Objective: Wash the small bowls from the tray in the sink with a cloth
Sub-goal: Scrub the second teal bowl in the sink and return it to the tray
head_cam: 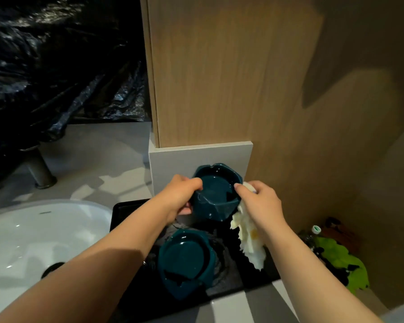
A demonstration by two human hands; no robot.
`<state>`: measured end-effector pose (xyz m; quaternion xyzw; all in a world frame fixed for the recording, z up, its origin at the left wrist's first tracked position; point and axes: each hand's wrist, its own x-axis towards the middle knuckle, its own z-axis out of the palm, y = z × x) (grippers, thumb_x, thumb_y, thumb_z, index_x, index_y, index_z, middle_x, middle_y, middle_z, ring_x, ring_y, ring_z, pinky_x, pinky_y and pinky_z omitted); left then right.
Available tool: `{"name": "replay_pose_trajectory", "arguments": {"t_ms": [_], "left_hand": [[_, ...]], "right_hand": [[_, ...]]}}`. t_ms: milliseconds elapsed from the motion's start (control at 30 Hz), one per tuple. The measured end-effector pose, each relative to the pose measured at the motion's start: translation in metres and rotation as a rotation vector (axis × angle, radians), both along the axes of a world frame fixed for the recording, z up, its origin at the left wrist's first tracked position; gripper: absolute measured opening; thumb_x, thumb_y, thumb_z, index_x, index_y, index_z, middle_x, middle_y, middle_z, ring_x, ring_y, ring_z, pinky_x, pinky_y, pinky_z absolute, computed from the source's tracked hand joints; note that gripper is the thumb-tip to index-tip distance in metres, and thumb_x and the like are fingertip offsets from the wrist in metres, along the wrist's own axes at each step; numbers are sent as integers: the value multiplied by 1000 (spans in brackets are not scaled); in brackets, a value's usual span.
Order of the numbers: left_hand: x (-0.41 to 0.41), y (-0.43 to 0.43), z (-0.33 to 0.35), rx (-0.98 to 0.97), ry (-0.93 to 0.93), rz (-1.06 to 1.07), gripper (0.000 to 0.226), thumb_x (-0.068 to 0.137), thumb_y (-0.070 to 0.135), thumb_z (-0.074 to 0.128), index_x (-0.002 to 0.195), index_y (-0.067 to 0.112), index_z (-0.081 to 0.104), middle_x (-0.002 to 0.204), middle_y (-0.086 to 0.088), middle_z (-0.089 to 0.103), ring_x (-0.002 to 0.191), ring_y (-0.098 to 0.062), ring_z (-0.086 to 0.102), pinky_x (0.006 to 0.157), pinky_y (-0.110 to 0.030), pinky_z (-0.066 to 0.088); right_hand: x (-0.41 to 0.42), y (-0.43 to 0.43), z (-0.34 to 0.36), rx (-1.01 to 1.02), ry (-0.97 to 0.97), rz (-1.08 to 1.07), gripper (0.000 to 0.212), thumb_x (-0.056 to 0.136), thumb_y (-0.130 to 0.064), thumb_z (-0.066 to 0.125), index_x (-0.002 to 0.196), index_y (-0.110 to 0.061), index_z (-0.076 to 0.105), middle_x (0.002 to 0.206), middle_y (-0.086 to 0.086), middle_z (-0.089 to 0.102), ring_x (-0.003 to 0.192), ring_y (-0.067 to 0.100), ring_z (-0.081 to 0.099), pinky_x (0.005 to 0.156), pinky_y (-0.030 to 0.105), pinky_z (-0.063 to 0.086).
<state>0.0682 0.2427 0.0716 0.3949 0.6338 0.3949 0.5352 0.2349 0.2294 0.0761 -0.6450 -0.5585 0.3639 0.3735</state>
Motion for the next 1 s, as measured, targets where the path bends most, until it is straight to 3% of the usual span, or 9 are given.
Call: {"name": "replay_pose_trajectory", "arguments": {"t_ms": [100,300,433,567,700,900,1000], "left_hand": [[-36,-26,11,-5,-177,64,5,87,15,51,85,14,55,72,-4,57,64,-17,55,65,-30,51],[-127,-86,7,-7,-387,191,25,88,12,51,112,9,55,105,-11,60,92,-29,62,59,-44,60],[-200,-131,-6,-2,-355,280,28,89,12,51,117,8,52,116,-15,58,97,-33,62,58,-43,58],[-269,-169,-20,2,-324,328,25,91,8,50,115,3,51,114,-21,60,99,-37,64,67,-50,59],[-325,-200,-39,-23,-273,384,46,81,14,64,121,0,47,116,-26,60,99,-41,64,73,-57,56],[-363,-226,-65,-45,-219,480,35,87,8,61,116,12,42,111,-17,57,92,-31,63,56,-39,60],[-367,-228,-79,14,-81,490,39,84,6,64,115,15,41,113,-16,57,95,-30,62,69,-42,59]], "right_hand": [[-35,-14,17,26,35,66,25,90,-38,55,89,-14,61,75,-2,58,66,12,51,60,29,41],[-128,-51,15,10,55,158,25,89,-41,54,88,-17,60,83,0,62,79,17,57,67,30,45],[-205,-81,-2,-63,119,202,29,90,-41,52,93,-13,61,90,3,64,86,20,59,76,35,49],[-277,-107,-25,-140,205,183,17,89,-31,53,93,-15,50,82,2,55,73,17,52,65,32,41],[-334,-131,-49,-247,240,168,10,89,-22,50,93,-17,42,76,1,47,67,17,47,59,30,37],[-366,-151,-77,-411,353,139,6,92,-15,46,91,-13,52,78,6,53,70,20,51,63,30,42],[-362,-149,-86,-517,541,65,13,96,-18,44,98,-12,55,88,11,61,79,25,59,72,34,48]]}}
